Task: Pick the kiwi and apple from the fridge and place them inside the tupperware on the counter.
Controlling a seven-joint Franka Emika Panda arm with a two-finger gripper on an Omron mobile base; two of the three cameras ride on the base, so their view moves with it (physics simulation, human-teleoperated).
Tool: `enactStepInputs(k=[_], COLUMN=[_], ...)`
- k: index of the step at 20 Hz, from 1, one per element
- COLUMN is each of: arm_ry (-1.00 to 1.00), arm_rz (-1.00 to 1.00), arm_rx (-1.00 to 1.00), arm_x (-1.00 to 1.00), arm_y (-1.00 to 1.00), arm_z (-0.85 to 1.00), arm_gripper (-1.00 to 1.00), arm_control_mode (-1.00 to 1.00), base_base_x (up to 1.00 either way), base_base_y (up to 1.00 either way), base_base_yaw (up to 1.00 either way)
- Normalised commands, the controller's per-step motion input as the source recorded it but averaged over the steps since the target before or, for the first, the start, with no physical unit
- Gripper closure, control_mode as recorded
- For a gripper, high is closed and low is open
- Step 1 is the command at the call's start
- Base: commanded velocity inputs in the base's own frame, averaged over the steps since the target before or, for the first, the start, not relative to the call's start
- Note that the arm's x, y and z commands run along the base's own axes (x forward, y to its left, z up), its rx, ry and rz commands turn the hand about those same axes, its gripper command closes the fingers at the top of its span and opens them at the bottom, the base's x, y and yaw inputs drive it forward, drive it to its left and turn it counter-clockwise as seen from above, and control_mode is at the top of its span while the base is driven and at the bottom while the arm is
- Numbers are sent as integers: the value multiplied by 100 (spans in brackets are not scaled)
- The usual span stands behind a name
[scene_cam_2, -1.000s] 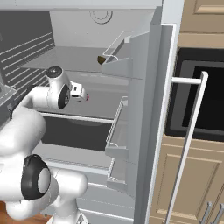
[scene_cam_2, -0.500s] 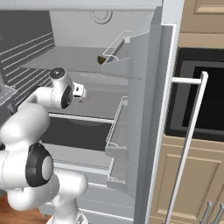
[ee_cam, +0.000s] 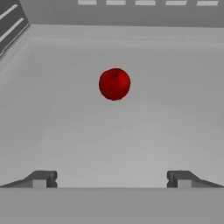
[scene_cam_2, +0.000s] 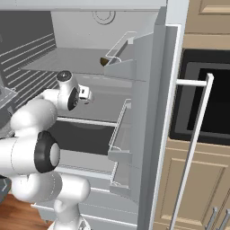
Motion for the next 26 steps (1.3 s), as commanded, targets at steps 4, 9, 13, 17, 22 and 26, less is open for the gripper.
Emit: enactStepInputs(k=[4, 9, 13, 17, 22, 26], arm_ry=[0, 0, 0, 0, 0, 0], arm_rz=[0, 0, 0, 0, 0, 0], arm_rx=[0, 0, 0, 0, 0, 0], arm_x=[32, 31, 30, 26, 25, 25], arm_y=[4, 5, 8, 7, 3, 1], arm_z=[-14, -12, -17, -22, -15, -8], arm_gripper=[-100, -100, -100, -100, -100, -100], arm_control_mode=[-100, -100, -100, -100, -100, -100], base_base_x=[0, 0, 0, 0, 0, 0], base_base_y=[0, 0, 0, 0, 0, 0], base_base_yaw=[0, 0, 0, 0, 0, 0])
